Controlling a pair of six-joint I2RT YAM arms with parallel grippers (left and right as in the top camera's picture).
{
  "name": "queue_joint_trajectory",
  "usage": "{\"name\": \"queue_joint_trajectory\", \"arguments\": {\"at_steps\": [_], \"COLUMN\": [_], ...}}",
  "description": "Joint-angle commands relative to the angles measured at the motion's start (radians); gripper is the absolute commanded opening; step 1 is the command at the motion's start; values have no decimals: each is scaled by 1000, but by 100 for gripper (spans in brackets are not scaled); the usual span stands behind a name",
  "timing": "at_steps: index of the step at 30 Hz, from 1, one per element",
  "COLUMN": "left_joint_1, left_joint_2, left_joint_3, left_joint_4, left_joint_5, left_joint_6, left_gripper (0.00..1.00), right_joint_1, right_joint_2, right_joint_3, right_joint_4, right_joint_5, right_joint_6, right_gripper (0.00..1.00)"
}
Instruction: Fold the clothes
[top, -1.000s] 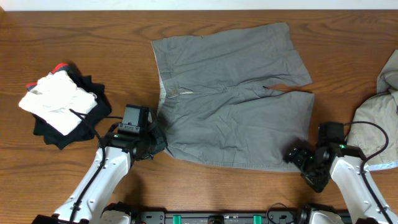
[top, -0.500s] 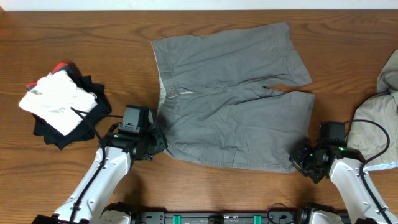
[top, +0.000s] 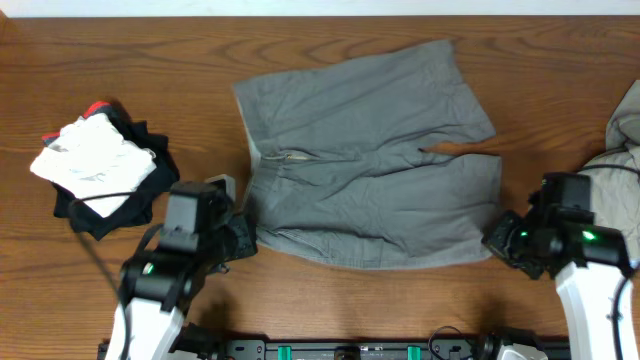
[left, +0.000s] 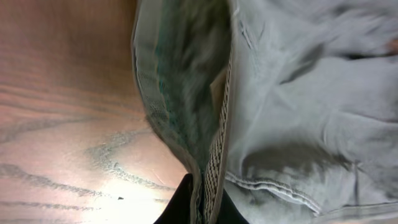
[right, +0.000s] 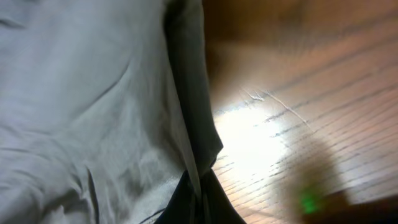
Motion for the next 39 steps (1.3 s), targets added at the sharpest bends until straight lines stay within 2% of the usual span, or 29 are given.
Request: {"name": "queue_joint_trajectory", "arguments": {"at_steps": [1, 7, 18, 22, 26, 30, 34, 39], "left_joint_1": [0, 0, 0, 0, 0, 0, 0, 0], "left_joint_2": [-100, -195, -203, -203, -196, -187, -148, -45], "left_joint_3": [57, 134, 298, 323, 323, 321, 320, 320], "left_joint_4": [-33, -128, -423, -460, -452, -378, -291, -275], "left_joint_5": [-1, -1, 0, -10, -164, -273, -278, -257], "left_joint_6": [18, 18, 21, 21, 11, -10, -10, -10], "left_gripper": [6, 6, 6, 6, 6, 7, 7, 7], "right_joint_1": [-5, -5, -5, -5, -5, -3, -2, 3], "right_joint_2": [-64, -158, -245, -229, -159, -38, 106, 253], "right_joint_3": [95, 229, 452, 484, 484, 484, 484, 497], "right_joint_4": [-56, -212, -374, -322, -266, -192, -86, 11], "right_joint_5": [30, 93, 168, 168, 168, 162, 96, 78], "right_joint_6": [-26, -27, -51, -113, -160, -232, -349, -430], "right_gripper": [1, 1, 1, 1, 1, 1, 1, 1]}}
